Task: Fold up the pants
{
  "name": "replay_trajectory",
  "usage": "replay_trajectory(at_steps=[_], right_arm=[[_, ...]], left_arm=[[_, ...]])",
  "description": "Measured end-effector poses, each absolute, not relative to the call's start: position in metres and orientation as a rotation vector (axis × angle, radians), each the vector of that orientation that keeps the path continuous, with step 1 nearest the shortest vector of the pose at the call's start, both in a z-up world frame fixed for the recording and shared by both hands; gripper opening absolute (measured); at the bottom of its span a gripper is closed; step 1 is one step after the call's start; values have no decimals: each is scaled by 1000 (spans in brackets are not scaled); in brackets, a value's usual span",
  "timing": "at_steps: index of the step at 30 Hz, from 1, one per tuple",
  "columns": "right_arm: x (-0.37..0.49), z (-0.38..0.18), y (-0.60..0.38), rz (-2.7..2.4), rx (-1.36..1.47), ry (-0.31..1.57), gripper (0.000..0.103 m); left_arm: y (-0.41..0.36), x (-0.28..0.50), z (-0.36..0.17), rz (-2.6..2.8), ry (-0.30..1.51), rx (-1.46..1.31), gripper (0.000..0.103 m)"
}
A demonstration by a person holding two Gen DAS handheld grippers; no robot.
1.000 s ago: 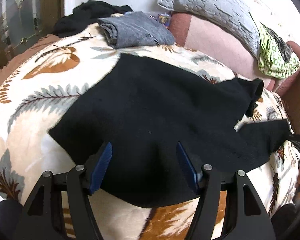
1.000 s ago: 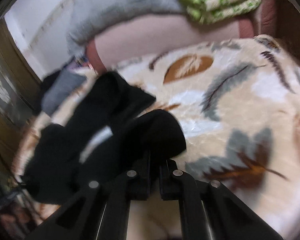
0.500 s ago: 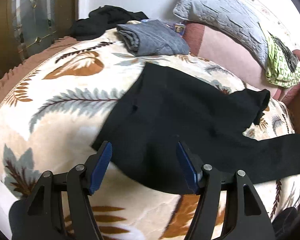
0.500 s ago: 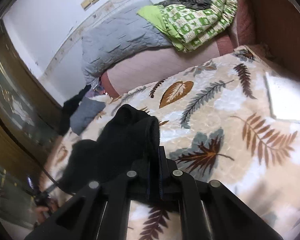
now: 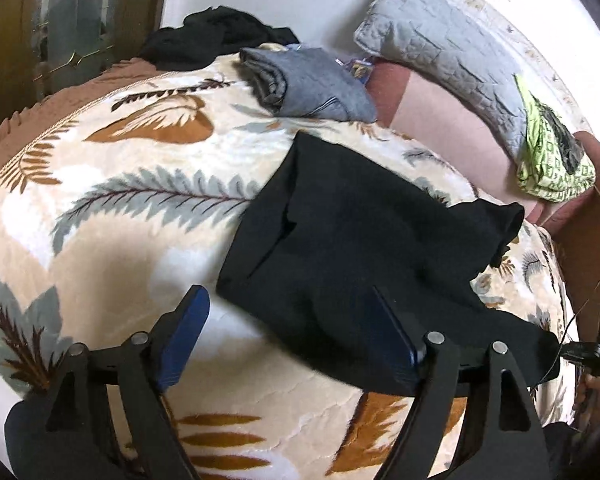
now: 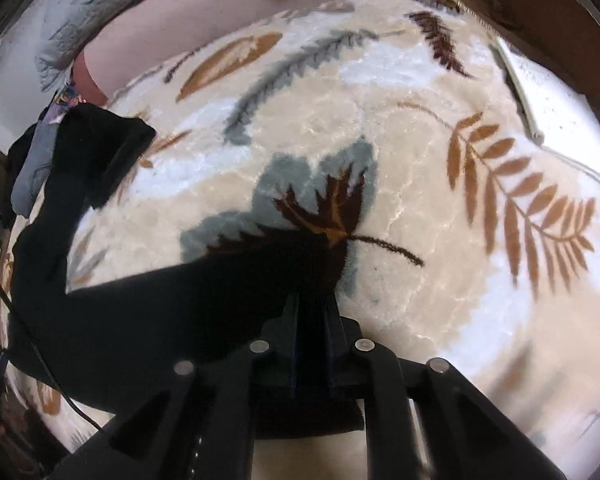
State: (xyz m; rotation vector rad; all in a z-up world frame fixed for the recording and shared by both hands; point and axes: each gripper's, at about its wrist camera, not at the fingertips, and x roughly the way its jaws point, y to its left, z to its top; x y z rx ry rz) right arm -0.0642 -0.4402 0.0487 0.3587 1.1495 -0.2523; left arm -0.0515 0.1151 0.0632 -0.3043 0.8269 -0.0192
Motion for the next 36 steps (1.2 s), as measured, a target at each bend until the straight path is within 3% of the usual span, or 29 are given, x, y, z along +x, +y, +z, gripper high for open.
replay_trajectory(at_steps=[1,2,7,12,16,21,25,30,36], right_arm=[[-66,54,-438,-253,356,1134,31],[-68,63,-433,-244,348,1108,33],[-64,89,-394,-123,306,1028,34],[-46,57,-345,48,294,1115,35],[-37,39,-327,62,245,1182,35],[-8,71,-304,140,161,1115,37],[34,103,-268,247,-17,1020,63],[101,122,-222,377,-221,985,68],[149,94,-170,516,-523,1024,71]], left_arm=[[114,-50,62,-18,828,-294,82],[111,-47,61,-15,837,-280,82],[108,-35,48,27,870,-258,82],[112,-27,24,49,960,-245,82],[108,-29,26,42,954,-195,82],[113,-18,49,-4,922,-163,82],[105,17,70,-138,930,-113,85],[89,85,74,-349,970,-62,86],[64,155,68,-454,1027,64,86]])
